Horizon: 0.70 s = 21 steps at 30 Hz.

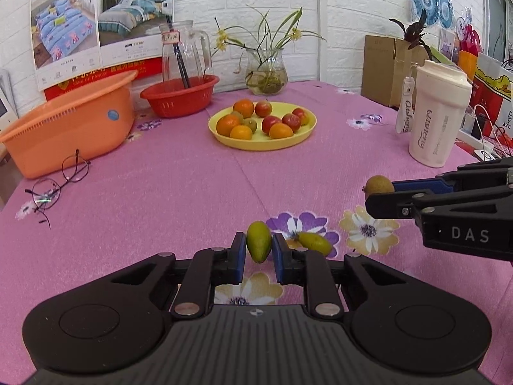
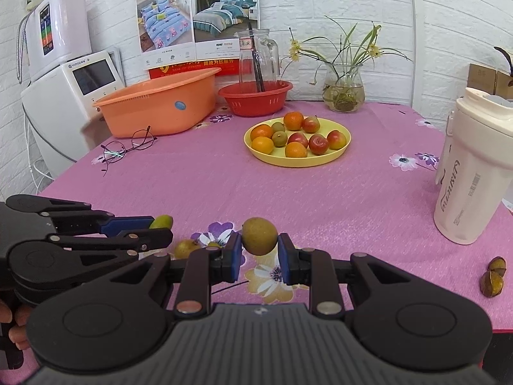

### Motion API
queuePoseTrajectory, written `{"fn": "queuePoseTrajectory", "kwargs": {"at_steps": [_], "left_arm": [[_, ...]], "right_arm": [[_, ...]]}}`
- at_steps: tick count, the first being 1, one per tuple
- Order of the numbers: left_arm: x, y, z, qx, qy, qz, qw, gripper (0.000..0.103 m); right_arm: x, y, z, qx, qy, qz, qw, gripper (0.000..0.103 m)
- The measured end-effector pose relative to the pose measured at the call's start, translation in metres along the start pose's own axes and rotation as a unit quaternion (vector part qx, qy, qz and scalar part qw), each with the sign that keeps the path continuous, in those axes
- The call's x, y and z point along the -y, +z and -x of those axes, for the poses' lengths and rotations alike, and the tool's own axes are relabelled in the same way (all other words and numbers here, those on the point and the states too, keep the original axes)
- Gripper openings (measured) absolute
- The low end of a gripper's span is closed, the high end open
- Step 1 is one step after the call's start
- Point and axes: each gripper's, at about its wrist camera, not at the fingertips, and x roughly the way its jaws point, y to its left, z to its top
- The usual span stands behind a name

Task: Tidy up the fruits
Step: 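Carry both plums over the yellow plate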

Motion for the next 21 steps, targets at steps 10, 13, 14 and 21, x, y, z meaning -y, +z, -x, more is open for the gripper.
{"fn": "queuePoseTrajectory", "kwargs": {"at_steps": [10,13,14,21], "left_arm": [[0.003,0.020,-0.005,0.015,0.004,-0.013,0.9998,0.016],[0.002,0.031,-0.011,0.019,0.004,-0.017,0.9997,0.016],[0.002,0.036,-0.014,0.020,0.006,-0.016,0.9996,0.016],[-0.005,0.070,-0.039,0.036,-0.001,-0.009,0.9993,0.016]], "right_arm": [[0.008,0.023,-0.008,0.005,-0.014,0.004,1.000,0.070],[0.013,0.035,-0.014,0.008,-0.020,0.002,1.000,0.070],[0.015,0.041,-0.016,0.009,-0.022,0.001,1.000,0.070],[0.038,0.080,-0.046,0.019,-0.044,-0.023,0.999,0.070]]}}
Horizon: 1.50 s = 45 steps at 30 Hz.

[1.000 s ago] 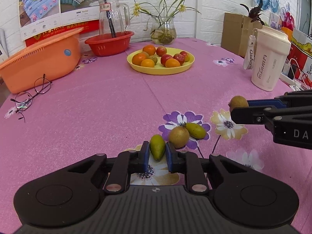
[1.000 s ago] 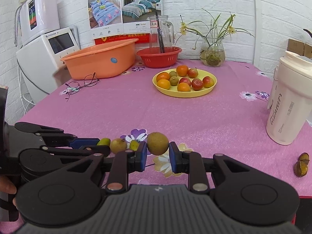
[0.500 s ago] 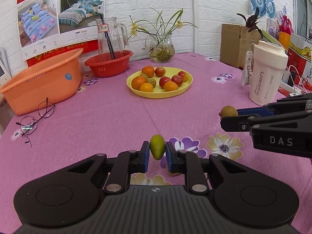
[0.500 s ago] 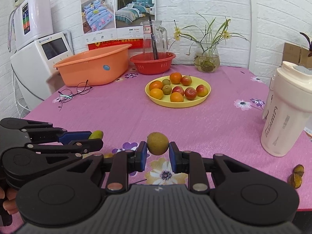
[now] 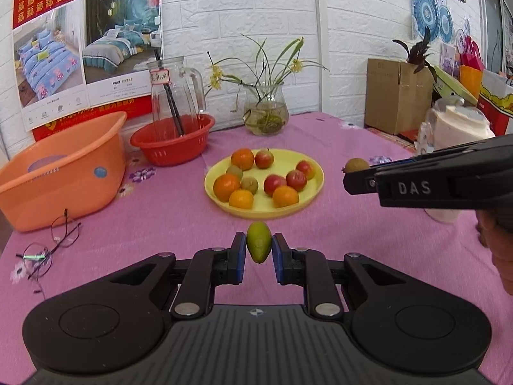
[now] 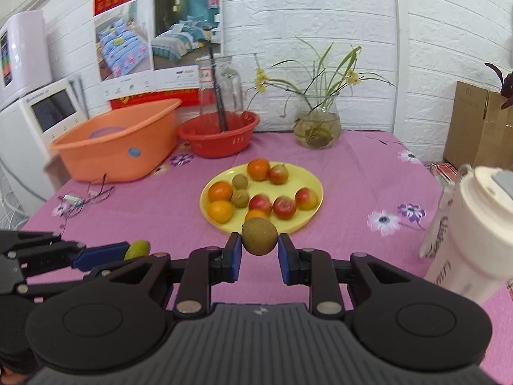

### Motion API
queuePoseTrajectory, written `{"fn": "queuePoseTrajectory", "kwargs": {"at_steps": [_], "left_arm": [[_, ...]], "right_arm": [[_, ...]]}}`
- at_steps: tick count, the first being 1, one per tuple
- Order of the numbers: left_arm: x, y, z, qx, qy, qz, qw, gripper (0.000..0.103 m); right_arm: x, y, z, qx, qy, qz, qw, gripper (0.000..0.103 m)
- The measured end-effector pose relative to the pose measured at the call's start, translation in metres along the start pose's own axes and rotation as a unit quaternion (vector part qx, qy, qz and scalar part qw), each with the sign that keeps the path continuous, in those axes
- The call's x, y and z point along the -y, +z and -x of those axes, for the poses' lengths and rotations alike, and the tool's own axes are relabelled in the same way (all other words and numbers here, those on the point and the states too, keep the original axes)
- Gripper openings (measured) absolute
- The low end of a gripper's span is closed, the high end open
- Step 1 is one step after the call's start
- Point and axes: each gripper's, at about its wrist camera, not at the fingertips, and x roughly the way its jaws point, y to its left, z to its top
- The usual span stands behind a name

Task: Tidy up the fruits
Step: 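Carry both plums over the yellow plate, then lower both plums onto the yellow plate and open both grippers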

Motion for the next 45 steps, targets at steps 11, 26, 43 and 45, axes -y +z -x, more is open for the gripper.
{"fn": "queuePoseTrajectory", "kwargs": {"at_steps": [11,26,43,45], "left_arm": [[-0.006,0.040,-0.046,0.009,0.009,-0.006,0.9999,0.016],[-0.012,0.045,-0.086,-0.015,0.008,-0.006,0.9998,0.016],[-0.014,0.059,-0.127,-0.024,0.005,0.009,0.9997,0.016],[-0.015,0.062,-0.133,-0.023,-0.002,0.016,0.9996,0.016]], "right_arm": [[0.019,0.038,-0.068,-0.008,-0.030,-0.034,0.999,0.070],[0.033,0.043,-0.135,-0.048,-0.032,-0.052,0.997,0.071],[0.038,0.050,-0.133,-0.030,-0.033,-0.063,0.997,0.071],[0.040,0.052,-0.128,-0.022,-0.040,-0.066,0.997,0.071]]}}
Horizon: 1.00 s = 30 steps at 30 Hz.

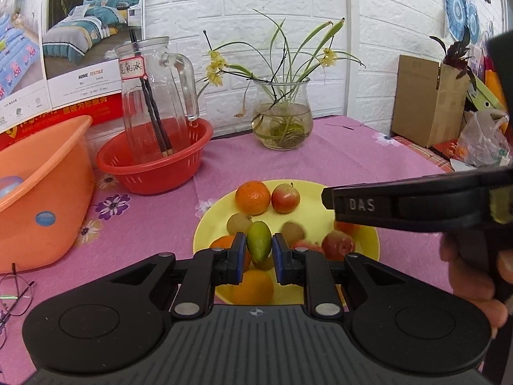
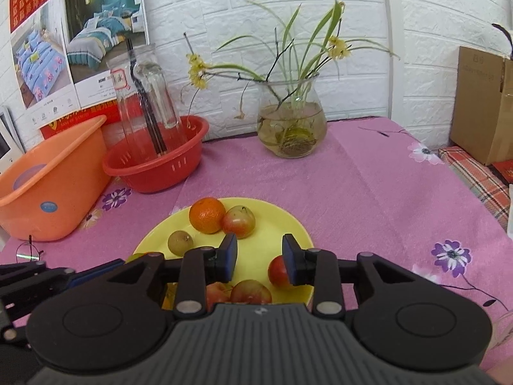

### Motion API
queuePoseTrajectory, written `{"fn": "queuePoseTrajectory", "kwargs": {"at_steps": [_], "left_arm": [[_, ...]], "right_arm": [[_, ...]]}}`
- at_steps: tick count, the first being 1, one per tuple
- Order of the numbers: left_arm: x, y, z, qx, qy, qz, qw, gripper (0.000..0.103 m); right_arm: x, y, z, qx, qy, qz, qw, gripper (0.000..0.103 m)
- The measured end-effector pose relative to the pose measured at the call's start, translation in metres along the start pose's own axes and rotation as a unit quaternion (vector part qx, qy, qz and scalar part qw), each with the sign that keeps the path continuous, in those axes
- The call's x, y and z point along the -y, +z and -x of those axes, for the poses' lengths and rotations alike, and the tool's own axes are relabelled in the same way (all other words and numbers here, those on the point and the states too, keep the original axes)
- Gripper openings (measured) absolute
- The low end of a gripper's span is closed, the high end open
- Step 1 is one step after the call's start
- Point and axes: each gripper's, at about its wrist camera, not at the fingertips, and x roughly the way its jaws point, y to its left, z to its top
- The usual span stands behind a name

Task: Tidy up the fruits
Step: 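Lower both plums onto the yellow plate and open both grippers, then move both grippers back over the last plums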

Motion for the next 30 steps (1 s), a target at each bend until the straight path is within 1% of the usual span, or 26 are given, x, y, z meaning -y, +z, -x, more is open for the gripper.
{"fn": "queuePoseTrajectory", "kwargs": {"at_steps": [2,5,9,14,19,22,25,30], "left_arm": [[0.001,0.004,-0.006,0.000,-0.004,0.001,1.0000,0.016],[0.004,0.011,-0.018,-0.005,-0.001,0.004,1.0000,0.016],[0.010,0.019,-0.033,-0.016,-0.016,0.018,0.9996,0.017],[0.020,0.024,-0.053,-0.041,-0.033,0.028,0.9982,0.017],[0.022,0.021,-0.069,-0.061,-0.046,0.047,0.9960,0.017],[0.022,0.018,-0.072,-0.068,-0.043,0.043,0.9958,0.017],[0.018,0.017,-0.069,-0.066,-0.042,0.052,0.9956,0.018],[0.011,0.024,-0.051,-0.043,-0.037,0.060,0.9966,0.019]], "right_arm": [[0.003,0.002,0.005,0.008,-0.008,-0.006,1.000,0.071],[0.010,0.004,0.012,0.020,-0.021,-0.014,0.999,0.071],[0.017,0.006,0.017,0.029,-0.039,-0.027,0.998,0.071],[0.027,0.002,0.017,0.023,-0.065,-0.052,0.996,0.071],[0.036,0.000,0.016,0.019,-0.079,-0.064,0.995,0.071],[0.038,0.002,0.018,0.023,-0.081,-0.066,0.994,0.071],[0.037,0.002,0.020,0.025,-0.079,-0.066,0.994,0.071],[0.034,0.000,0.024,0.025,-0.079,-0.062,0.995,0.071]]}}
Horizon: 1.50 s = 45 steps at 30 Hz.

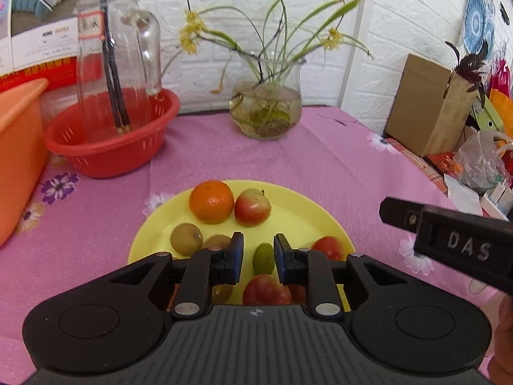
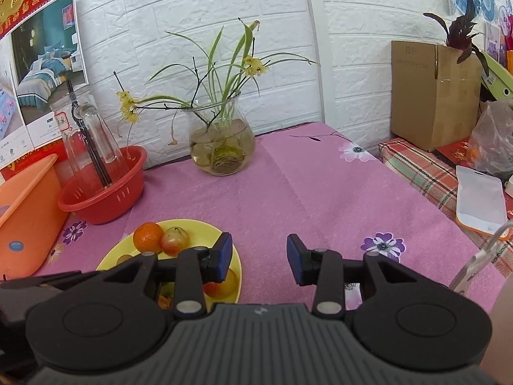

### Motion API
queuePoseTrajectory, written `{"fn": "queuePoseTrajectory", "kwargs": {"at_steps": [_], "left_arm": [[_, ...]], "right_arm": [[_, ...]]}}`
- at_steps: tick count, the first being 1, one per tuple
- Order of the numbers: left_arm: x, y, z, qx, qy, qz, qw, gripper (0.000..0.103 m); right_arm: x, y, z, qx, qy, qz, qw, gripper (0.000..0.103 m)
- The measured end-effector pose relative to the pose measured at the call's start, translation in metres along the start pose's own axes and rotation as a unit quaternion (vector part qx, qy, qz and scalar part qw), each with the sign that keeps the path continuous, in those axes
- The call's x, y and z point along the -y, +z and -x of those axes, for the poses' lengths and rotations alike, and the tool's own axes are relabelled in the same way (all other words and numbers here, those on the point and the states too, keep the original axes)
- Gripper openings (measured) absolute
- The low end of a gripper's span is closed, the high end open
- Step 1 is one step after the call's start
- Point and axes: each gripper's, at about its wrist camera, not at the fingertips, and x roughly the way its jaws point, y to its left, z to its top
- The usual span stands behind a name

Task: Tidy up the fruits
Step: 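Move both grippers back over the last plums, then grasp a yellow-green plum with the left gripper while the right gripper grasps a green plum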

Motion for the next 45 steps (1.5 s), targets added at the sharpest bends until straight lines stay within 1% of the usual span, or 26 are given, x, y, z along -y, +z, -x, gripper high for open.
{"fn": "queuePoseTrajectory", "kwargs": {"at_steps": [7,12,14,15,16,17,18,19,20,23,26,32,34,37,40,42,44,45], "left_arm": [[-0.010,-0.002,0.038,0.033,0.025,-0.010,0.9991,0.020],[-0.019,-0.011,0.065,0.043,0.032,-0.013,0.9985,0.021],[-0.021,-0.017,0.079,0.048,0.031,-0.015,0.9983,0.023],[-0.022,-0.021,0.088,0.051,0.029,-0.017,0.9981,0.027],[-0.023,-0.027,0.098,0.053,0.026,-0.021,0.9980,0.034],[-0.024,-0.033,0.107,0.054,0.024,-0.027,0.9979,0.039],[-0.024,-0.041,0.116,0.057,0.024,-0.034,0.9975,0.050],[-0.025,-0.049,0.126,0.060,0.025,-0.041,0.9971,0.058],[-0.026,-0.059,0.135,0.060,0.024,-0.049,0.9967,0.060],[-0.029,-0.090,0.159,0.053,0.018,-0.062,0.9965,0.060],[-0.030,-0.118,0.176,0.038,0.005,-0.061,0.9974,0.060],[-0.019,-0.158,0.202,0.024,-0.026,-0.068,0.9971,0.060],[-0.011,-0.167,0.205,0.022,-0.034,-0.088,0.9953,0.060],[0.000,-0.177,0.202,0.014,-0.029,-0.112,0.9931,0.058],[0.003,-0.183,0.192,-0.005,-0.023,-0.103,0.9944,0.056],[0.002,-0.184,0.188,-0.009,-0.019,-0.096,0.9951,0.054],[0.001,-0.183,0.184,-0.011,-0.019,-0.088,0.9959,0.050],[0.000,-0.183,0.183,-0.013,-0.020,-0.085,0.9961,0.046]], "right_arm": [[-0.001,0.000,0.017,0.007,0.006,0.005,1.000,0.071],[-0.011,-0.005,0.037,0.012,0.020,0.030,0.999,0.071],[-0.015,-0.008,0.048,0.013,0.032,0.044,0.998,0.071],[-0.017,-0.010,0.054,0.013,0.039,0.052,0.998,0.071],[-0.019,-0.013,0.060,0.012,0.048,0.062,0.997,0.071],[-0.020,-0.017,0.067,0.012,0.060,0.075,0.995,0.071],[-0.022,-0.022,0.074,0.010,0.073,0.091,0.993,0.071],[-0.022,-0.028,0.079,0.004,0.088,0.110,0.990,0.071],[-0.022,-0.035,0.082,-0.005,0.101,0.128,0.987,0.071],[-0.020,-0.060,0.091,-0.034,0.115,0.166,0.979,0.071],[-0.018,-0.081,0.103,-0.049,0.121,0.190,0.973,0.071],[-0.010,-0.098,0.129,-0.055,0.125,0.179,0.974,0.071],[-0.010,-0.102,0.138,-0.051,0.127,0.179,0.974,0.071],[-0.010,-0.108,0.149,-0.043,0.126,0.179,0.975,0.071],[-0.008,-0.112,0.156,-0.044,0.129,0.170,0.976,0.071],[-0.007,-0.116,0.160,-0.045,0.131,0.168,0.976,0.071],[-0.006,-0.119,0.162,-0.044,0.131,0.170,0.976,0.071],[-0.006,-0.120,0.162,-0.046,0.131,0.171,0.976,0.071]]}}
